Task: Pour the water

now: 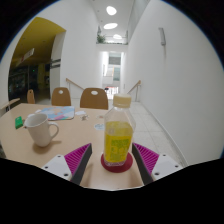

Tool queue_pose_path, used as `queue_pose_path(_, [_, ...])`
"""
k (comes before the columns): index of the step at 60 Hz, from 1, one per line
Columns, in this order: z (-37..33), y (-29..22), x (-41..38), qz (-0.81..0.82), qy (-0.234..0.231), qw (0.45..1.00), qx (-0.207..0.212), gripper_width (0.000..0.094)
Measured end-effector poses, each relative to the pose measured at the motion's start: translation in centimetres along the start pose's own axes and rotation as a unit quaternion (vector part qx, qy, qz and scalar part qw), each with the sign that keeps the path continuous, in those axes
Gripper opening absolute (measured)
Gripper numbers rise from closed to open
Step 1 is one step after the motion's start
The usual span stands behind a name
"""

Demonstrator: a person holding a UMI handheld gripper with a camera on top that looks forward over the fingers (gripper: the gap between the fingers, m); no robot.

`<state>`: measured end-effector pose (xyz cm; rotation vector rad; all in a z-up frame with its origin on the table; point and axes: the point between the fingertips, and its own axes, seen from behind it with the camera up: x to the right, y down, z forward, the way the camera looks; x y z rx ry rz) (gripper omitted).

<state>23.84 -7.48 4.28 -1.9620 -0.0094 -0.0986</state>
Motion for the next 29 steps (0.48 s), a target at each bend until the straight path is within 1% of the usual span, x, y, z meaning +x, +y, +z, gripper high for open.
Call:
queue_pose_path(5, [-2.3, 1.2, -0.9, -0.011, -0.003, 1.0, -0.005, 0.087])
queue_pose_path(9, [-6.3, 1.7, -1.2, -0.007, -0.011, 1.0, -0.007, 0.0868])
queue_pose_path(13, [-9.4, 1.8, -3.3, -0.001, -0.037, 0.999, -0.001, 0.0859])
queue_pose_path(20, [-14.2, 1.8, -6.7, 0.014, -0.081, 0.997, 0.011, 0.0875])
queue_pose_path(24, [-15.1, 1.8, -8.2, 0.015, -0.094, 0.995, 0.014, 0.0871])
queue_pose_path(25, [-16.8, 1.8, -8.4, 0.014, -0.096, 0.995, 0.014, 0.0869])
queue_pose_path(29, [-17.5, 1.6, -8.9, 0.01, -0.102, 0.995, 0.017, 0.0871])
